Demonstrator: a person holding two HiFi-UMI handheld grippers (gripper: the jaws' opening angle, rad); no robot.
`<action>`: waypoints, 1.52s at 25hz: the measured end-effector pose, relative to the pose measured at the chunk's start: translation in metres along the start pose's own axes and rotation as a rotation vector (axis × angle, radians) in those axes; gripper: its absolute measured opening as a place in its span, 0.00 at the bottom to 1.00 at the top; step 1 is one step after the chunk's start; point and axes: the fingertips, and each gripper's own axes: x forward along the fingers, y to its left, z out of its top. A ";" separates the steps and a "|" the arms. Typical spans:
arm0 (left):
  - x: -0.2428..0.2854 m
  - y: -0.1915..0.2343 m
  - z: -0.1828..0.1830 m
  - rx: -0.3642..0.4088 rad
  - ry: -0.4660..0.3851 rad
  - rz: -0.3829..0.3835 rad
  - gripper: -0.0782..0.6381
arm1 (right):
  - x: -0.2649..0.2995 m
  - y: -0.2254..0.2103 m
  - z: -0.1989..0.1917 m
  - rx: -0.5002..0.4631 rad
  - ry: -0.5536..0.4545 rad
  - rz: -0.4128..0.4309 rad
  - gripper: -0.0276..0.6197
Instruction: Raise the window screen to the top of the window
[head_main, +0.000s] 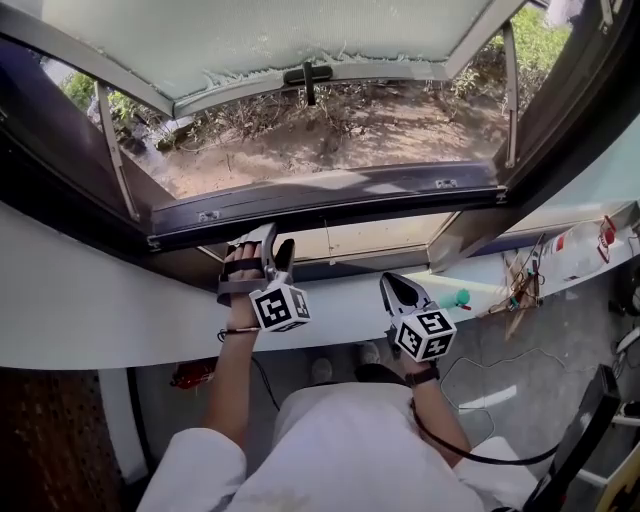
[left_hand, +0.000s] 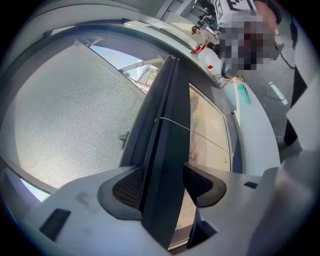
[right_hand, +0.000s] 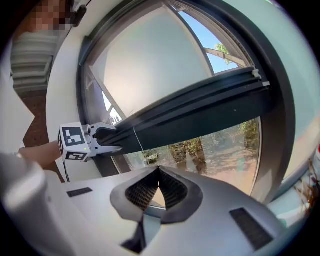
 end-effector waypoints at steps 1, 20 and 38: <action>0.000 0.001 0.000 0.001 0.000 -0.001 0.46 | -0.004 -0.007 -0.004 0.009 0.004 -0.013 0.03; 0.000 0.014 0.000 0.006 0.037 0.047 0.27 | -0.018 -0.056 -0.082 0.106 0.090 0.064 0.09; 0.002 0.016 0.000 -0.020 0.103 0.014 0.27 | 0.093 -0.044 -0.156 0.188 0.227 0.231 0.43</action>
